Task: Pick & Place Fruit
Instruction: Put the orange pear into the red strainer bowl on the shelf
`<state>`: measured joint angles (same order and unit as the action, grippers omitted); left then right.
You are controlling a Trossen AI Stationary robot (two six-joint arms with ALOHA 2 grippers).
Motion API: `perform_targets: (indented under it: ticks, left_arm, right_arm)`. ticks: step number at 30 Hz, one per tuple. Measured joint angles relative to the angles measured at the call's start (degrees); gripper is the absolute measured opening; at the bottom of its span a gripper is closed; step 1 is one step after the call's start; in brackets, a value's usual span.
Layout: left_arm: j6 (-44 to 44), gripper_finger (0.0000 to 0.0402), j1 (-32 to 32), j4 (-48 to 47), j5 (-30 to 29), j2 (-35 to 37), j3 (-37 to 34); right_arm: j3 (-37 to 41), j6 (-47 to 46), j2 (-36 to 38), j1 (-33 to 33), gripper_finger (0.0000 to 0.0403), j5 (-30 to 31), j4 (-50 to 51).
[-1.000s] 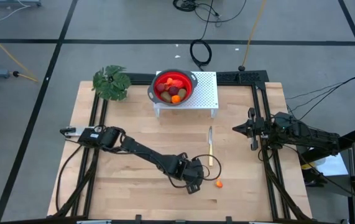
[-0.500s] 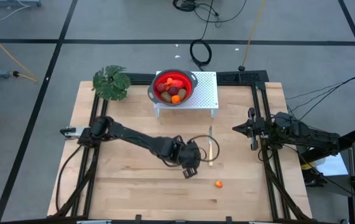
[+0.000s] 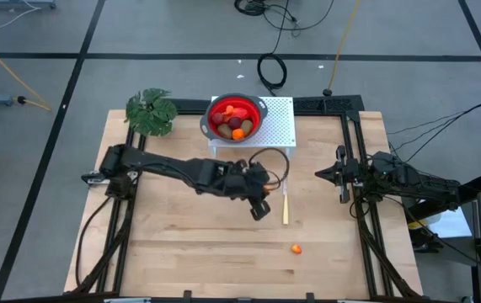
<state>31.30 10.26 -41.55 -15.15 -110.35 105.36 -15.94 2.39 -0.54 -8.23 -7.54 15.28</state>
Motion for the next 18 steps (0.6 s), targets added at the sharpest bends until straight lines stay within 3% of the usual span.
perform_targets:
  ticks: [10, 18]
  left_arm:
    - [-11.97, 0.0104, -0.63, 16.05, 0.9, 5.63, 0.0]
    - [-21.0, 0.0104, -0.61, 29.89, 12.7, 7.33, 0.07]
  right_arm:
    - [0.0, 0.02, -0.01, -0.02, 0.0, -0.01, -0.01]
    - [0.0, 0.58, 0.01, -0.02, 0.0, 0.01, -0.1]
